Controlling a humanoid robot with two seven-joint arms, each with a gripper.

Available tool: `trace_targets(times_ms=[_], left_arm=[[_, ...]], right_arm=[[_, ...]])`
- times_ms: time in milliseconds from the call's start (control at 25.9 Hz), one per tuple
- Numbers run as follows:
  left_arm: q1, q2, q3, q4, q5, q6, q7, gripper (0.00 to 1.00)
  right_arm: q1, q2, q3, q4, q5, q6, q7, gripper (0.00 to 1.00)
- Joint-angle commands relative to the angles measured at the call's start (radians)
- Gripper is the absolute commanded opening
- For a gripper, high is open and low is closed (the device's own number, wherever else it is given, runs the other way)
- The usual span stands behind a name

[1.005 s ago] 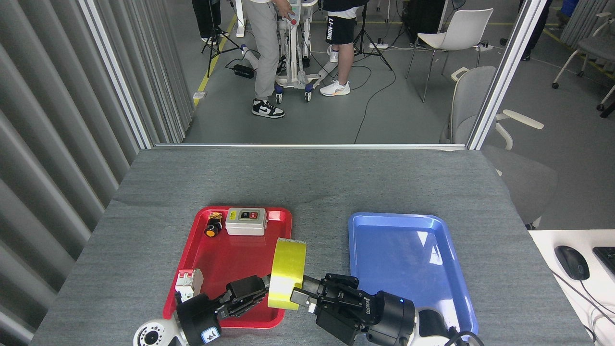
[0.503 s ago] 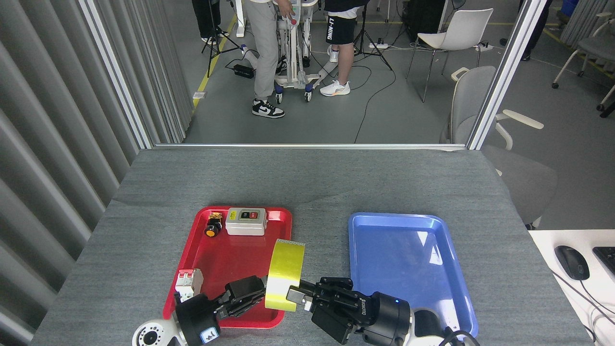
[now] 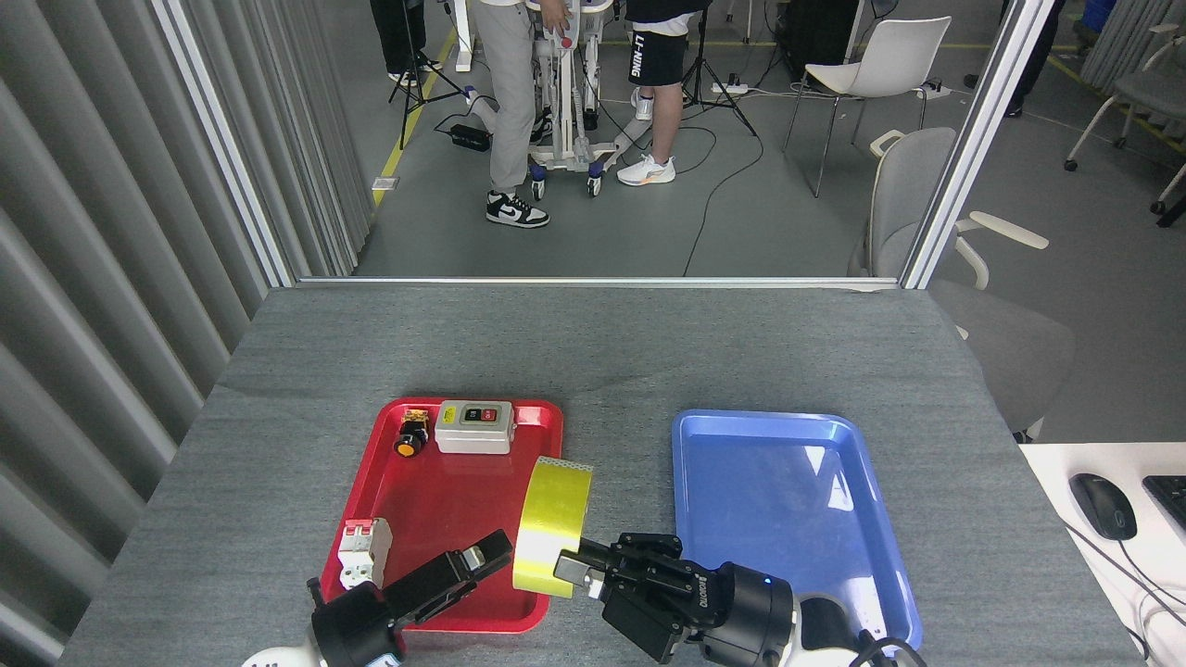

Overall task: Place and move tape with both arms
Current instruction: 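Grasp the tape with the right gripper and release the left gripper, then carry the tape with the right gripper and lower it into the blue tray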

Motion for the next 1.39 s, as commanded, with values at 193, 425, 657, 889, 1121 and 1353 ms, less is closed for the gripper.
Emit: trace_targets(times_ms=[193,425,657,889,1121,1353], left_arm=[[-0.008,0.001,0.045,0.126,-0.152,-0.165,0.016,1.0],[-0.026,-0.002,0.183,0.148,-0.561,-0.299,0.323,1.0],[0.024,0.004,0.266,0.016,-1.028,-0.286,0.832,1.0],[0.119,-0.128,0.2,-0.178,-1.494,0.145,0.987,1.0],[0.155,-0.117,-0.009,-0.225,-1.514,0.424,0.973,1.0],[0.156,-0.117,-0.085,-0.217,-1.505,0.482,0.993,1.0]], right_arm=[[0.013,-0.01,-0.037,-0.014,0.018,0.001,-0.002,0.09],[0.035,-0.104,-0.158,-0.014,0.145,0.13,-0.004,0.06],[-0.066,-0.177,-0.15,0.011,0.245,0.495,0.024,0.04],[-0.204,-0.303,0.009,0.083,0.236,0.769,0.113,0.04],[-0.349,-0.348,0.161,0.181,0.204,0.998,0.216,0.04],[-0.438,-0.371,0.298,0.186,0.069,1.159,0.225,0.05]])
